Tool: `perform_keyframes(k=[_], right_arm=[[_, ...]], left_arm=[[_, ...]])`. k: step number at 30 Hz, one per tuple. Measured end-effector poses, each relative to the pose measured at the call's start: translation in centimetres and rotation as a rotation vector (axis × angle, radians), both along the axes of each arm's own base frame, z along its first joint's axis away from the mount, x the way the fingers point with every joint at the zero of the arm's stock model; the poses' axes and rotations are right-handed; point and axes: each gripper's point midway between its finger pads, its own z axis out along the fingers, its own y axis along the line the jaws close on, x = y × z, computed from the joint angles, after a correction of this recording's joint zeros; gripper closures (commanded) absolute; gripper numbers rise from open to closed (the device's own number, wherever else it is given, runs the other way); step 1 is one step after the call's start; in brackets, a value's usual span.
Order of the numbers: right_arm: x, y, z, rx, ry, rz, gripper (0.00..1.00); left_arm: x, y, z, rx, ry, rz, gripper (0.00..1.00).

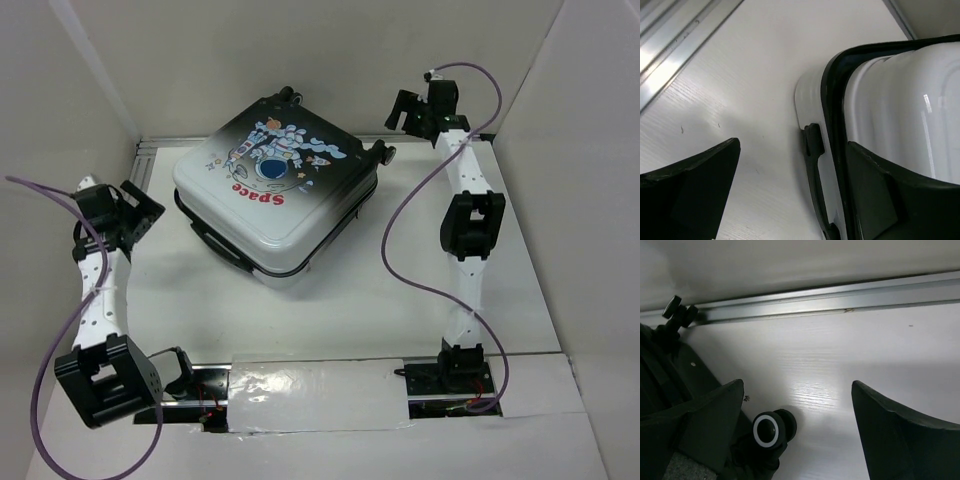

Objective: Pack the luggage

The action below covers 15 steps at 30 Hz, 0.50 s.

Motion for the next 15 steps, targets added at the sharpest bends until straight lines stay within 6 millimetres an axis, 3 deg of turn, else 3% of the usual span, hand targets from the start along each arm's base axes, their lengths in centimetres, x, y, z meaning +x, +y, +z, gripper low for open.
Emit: perform_keyframes(k=[4, 7, 15], right_arm=[[0.9, 1.7, -3.8, 0.074, 0.035, 0.086, 0.06], [1.0, 2.9, -7.1, 0.133, 0.090, 0.113, 0.07], [1.5, 5.5, -12.3, 0.271, 0.151, 0.176, 0.23]], left_arm=[[-2.1, -1.1, -5.0, -0.092, 0.070, 0.047, 0.02], [-3.0, -1.5, -7.1, -0.128, 0.115, 0.071, 0.03], [-2.3, -0.9, -8.2, -0.133, 0.131, 0.120, 0.03]])
